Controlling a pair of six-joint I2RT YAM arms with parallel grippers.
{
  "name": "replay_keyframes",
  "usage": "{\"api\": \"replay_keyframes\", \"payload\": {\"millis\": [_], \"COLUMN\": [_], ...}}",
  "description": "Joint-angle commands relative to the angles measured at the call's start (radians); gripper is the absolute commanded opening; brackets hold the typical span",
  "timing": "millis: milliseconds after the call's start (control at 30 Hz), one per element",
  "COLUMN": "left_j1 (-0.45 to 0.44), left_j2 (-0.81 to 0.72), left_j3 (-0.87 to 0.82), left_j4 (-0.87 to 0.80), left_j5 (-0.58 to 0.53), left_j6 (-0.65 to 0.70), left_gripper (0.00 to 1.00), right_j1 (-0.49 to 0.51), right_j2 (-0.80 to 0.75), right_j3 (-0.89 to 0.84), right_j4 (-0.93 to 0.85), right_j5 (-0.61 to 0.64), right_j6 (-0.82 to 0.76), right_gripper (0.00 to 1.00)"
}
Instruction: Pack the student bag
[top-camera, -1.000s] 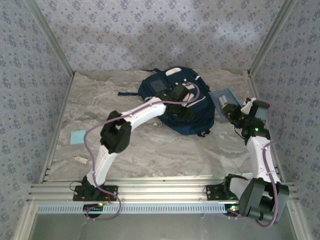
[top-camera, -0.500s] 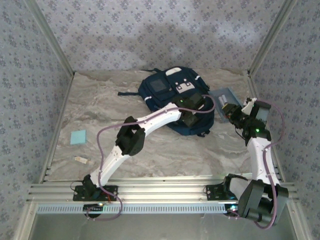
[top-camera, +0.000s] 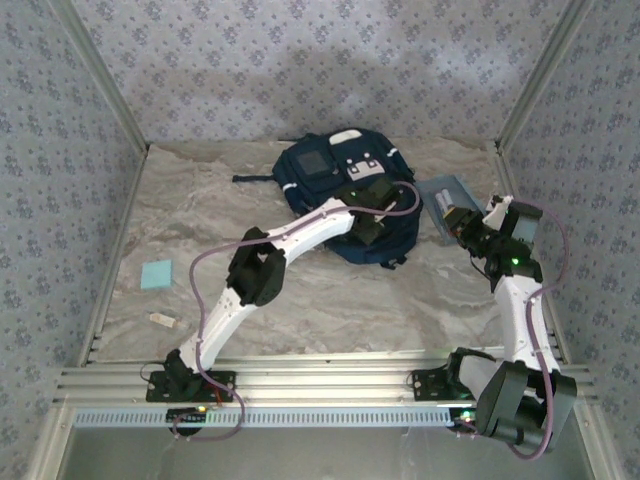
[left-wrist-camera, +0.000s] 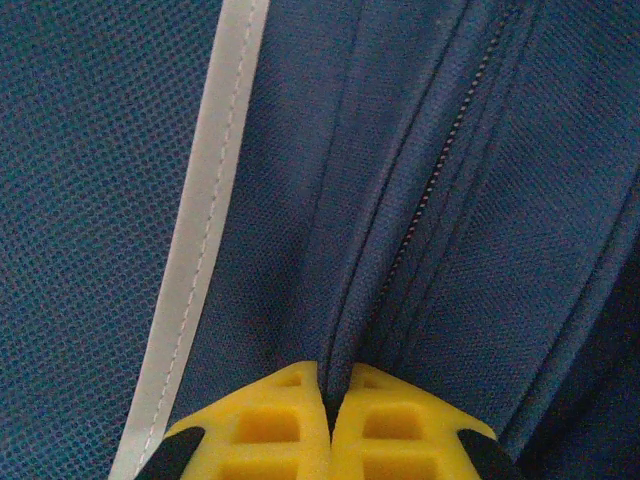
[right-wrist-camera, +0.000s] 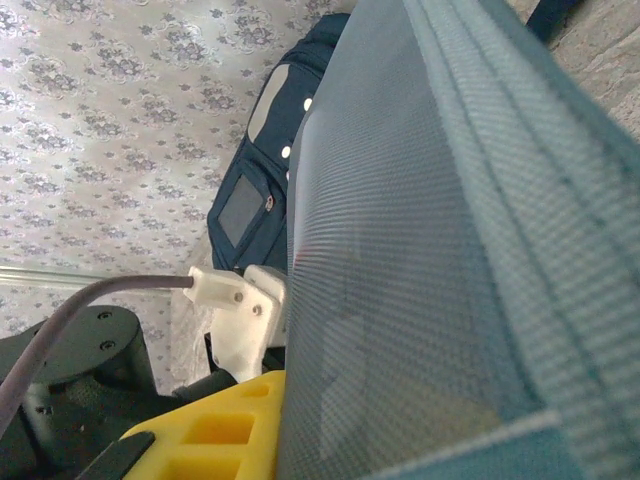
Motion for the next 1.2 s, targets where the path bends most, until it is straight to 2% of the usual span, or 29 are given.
{"api": "replay_keyframes", "payload": {"millis": [0, 167, 367, 533, 733, 900, 1167], "left_j1": [0.057, 0.122, 0.168, 0.196, 0.196, 0.197, 0.196], "left_j2": [-0.106, -0.227, -0.318, -0.360, -0.393, -0.449, -0.540], "left_j3": [-0.039, -0.064, -0.087, -0.092, -0.107, -0.185, -0.315], "left_j4": [-0.012, 0.032, 0.091, 0.142, 0.186, 0.264, 0.376], "left_j5": [0.081, 0.326, 0.442, 0.554, 0.647, 0.669, 0.701], "left_j6": [-0.100, -0.227, -0.302, -0.366, -0.416, -0.453, -0.505], "left_gripper": [0.00, 0.00, 0.00, 0.00, 0.00, 0.00, 0.00], "right_j1": [-0.007, -0.008, -0.016, 0.004, 0.156, 0.302, 0.457], "right_j2": [-0.033, -0.057, -0.068, -0.054, 0.022, 0.159, 0.407], "right_j3": [0.013, 0.019, 0.026, 0.007, 0.005, 0.038, 0.081], "right_j4": [-0.013, -0.061, -0.094, -0.057, 0.056, 0.169, 0.421], "right_j5": [-0.030, 0.002, 0.025, -0.002, 0.058, 0.108, 0.138], "right_j6": [-0.008, -0.033, -0.049, -0.017, 0.025, 0.064, 0.110], "right_gripper": [0.16, 0.16, 0.16, 0.16, 0.17, 0.17, 0.17]}}
